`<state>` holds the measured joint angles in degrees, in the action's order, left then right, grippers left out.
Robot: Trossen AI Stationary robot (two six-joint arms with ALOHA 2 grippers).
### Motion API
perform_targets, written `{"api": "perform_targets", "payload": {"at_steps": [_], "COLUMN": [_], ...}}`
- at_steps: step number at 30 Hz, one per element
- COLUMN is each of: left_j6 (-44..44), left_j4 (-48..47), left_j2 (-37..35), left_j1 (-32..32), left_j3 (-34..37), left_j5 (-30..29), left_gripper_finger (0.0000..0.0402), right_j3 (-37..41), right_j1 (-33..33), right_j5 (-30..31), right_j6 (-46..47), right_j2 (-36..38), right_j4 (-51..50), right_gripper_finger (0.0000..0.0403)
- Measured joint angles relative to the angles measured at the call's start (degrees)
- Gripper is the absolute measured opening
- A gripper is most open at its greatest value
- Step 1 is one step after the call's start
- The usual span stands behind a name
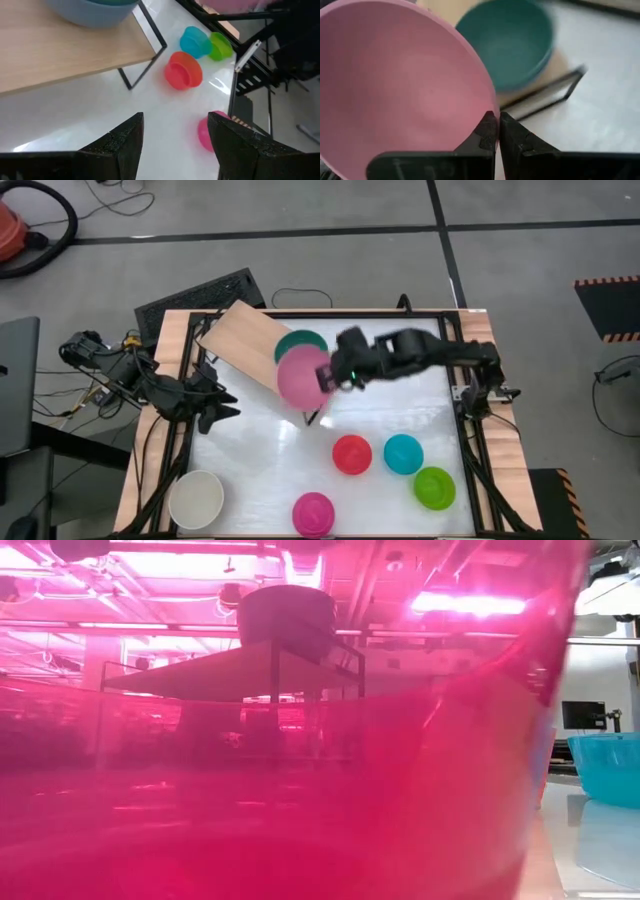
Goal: Place and stack bowls onto a shelf
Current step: Stack the pink bowl on top of the green bowl on the shelf
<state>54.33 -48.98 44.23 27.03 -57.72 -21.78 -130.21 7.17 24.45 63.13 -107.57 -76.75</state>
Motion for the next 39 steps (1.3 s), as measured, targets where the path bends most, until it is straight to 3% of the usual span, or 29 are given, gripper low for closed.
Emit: {"api": "perform_targets", "payload": {"at_steps": [7,15,26,39], "left_j6": [0.84,2.45,2.49,2.49], "left_j4": [-0.19,-0.65,-0.95,-0.91], "left_j2": [0.0,0.02,0.0,0.0], "left_j1": [0.0,0.0,0.0,0.0], "left_j3": [0.01,0.01,-0.01,-0.01], "left_j5": [-1.99,-3.01,-5.62,-5.64], "left_gripper_finger": [0.0203,0.0203,0.0203,0.0203], "right_j3": [0.15,-0.66,-0.46,-0.55], "right_j1": [-9.59,-13.94,-15.47,-16.45], "right_j5": [-1.74,-2.27,-5.27,-9.69], "right_j6": [-9.16,-12.57,-14.14,-18.72], "right_j2": [-2.01,-3.04,-4.41,-4.2], "right_j4": [2.49,3.5,-0.04,1.43], "right_gripper_finger": [0.0027,0.0027,0.0027,0.0059]}}
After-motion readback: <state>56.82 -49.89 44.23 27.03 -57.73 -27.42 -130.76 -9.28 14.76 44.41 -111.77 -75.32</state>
